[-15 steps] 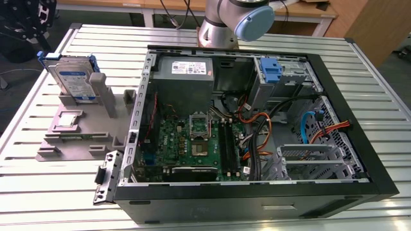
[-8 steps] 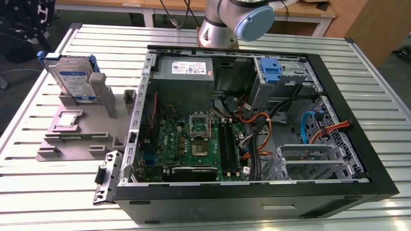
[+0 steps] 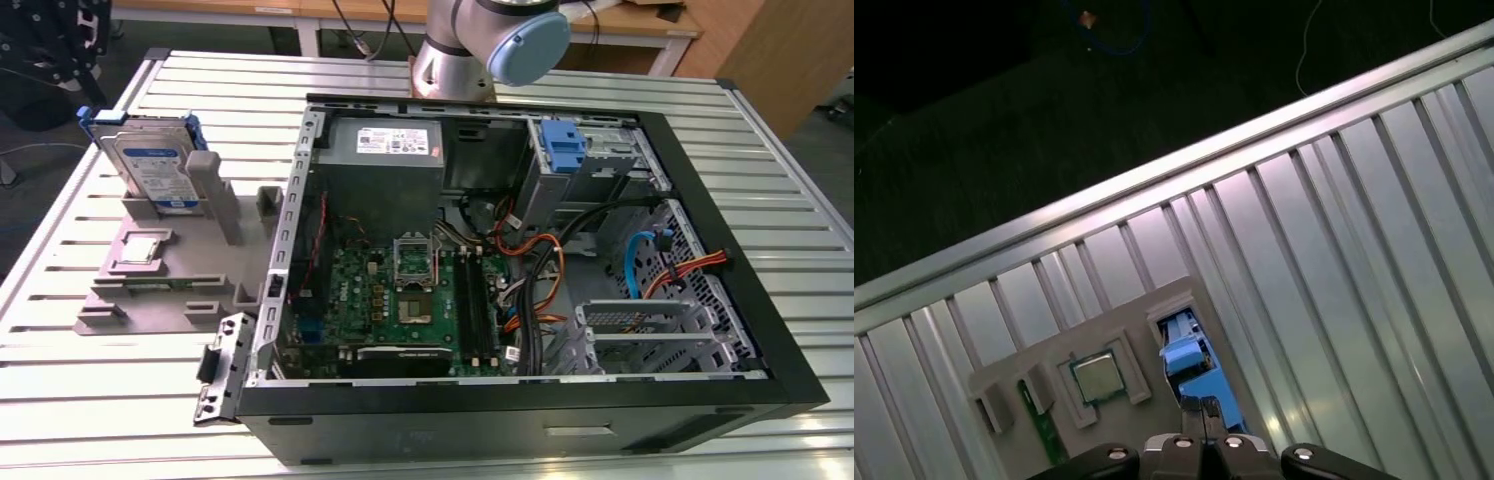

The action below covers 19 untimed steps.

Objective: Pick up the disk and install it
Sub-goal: 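Pick up the disk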

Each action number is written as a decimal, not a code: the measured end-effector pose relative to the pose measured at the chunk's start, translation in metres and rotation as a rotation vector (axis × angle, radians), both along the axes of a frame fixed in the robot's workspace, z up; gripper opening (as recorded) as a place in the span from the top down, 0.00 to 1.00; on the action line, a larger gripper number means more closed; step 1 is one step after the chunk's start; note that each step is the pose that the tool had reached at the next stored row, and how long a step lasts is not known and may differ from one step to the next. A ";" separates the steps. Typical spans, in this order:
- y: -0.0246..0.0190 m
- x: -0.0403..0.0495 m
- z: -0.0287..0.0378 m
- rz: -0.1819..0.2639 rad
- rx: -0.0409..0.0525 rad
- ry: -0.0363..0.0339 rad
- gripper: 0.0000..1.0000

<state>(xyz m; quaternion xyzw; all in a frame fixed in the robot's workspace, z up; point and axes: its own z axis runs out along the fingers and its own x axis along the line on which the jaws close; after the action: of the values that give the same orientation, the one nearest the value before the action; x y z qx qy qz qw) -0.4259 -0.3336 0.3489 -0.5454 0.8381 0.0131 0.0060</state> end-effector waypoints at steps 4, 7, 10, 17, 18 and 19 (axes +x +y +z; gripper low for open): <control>0.0000 0.0000 -0.0002 0.029 0.0000 -0.0011 0.90; 0.0000 0.0000 -0.0003 0.046 0.0001 -0.0021 0.90; 0.0000 0.0000 -0.0006 0.077 0.0000 -0.0026 0.90; 0.0000 0.0000 -0.0009 0.136 0.0001 -0.0030 0.90; 0.0000 0.0000 -0.0010 0.137 0.0002 -0.0030 0.90; 0.0000 0.0000 -0.0009 0.138 0.0001 -0.0030 0.90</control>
<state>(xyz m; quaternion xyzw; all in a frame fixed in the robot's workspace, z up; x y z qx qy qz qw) -0.4259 -0.3336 0.3480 -0.6017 0.7986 0.0127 0.0064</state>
